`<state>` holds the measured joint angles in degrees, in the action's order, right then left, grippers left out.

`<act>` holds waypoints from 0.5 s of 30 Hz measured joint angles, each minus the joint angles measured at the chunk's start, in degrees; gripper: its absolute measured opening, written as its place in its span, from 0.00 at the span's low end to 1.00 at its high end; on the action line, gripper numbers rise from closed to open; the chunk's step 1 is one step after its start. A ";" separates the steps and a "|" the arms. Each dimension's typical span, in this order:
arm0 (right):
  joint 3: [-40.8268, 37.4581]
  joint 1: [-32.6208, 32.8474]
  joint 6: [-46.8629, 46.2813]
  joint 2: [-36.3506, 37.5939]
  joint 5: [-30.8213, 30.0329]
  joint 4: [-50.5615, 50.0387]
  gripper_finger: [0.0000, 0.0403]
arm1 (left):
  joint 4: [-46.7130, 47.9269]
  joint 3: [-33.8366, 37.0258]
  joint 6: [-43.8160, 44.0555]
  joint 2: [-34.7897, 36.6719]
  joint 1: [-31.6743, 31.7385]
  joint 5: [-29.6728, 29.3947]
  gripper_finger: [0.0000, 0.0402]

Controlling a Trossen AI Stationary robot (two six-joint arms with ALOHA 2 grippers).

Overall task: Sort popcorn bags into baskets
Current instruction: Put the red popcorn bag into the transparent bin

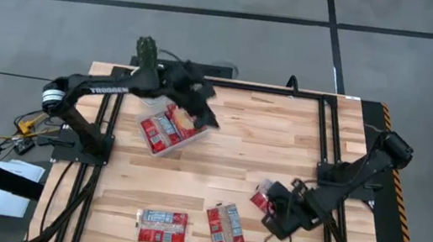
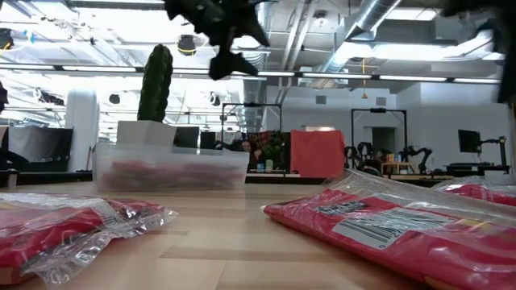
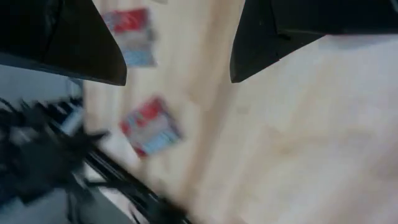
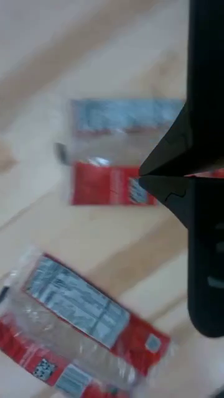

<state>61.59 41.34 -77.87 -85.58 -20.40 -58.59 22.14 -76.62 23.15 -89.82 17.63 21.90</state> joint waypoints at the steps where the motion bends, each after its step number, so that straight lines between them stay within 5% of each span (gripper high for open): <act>1: -0.94 1.20 -3.54 0.00 0.08 0.79 0.06 | -1.76 0.00 0.63 -1.27 -2.24 0.17 0.68; 8: -4.99 8.07 -22.58 0.04 0.13 1.40 0.04 | -13.50 0.04 6.02 -11.76 -13.22 -2.93 0.68; 15: -7.53 11.46 -30.32 0.00 1.62 2.46 0.05 | -22.36 0.07 12.08 -21.94 -17.82 -2.56 0.68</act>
<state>54.05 52.80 -108.19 -85.58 -18.78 -56.13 -0.23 -76.55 35.23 -111.76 -0.19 19.33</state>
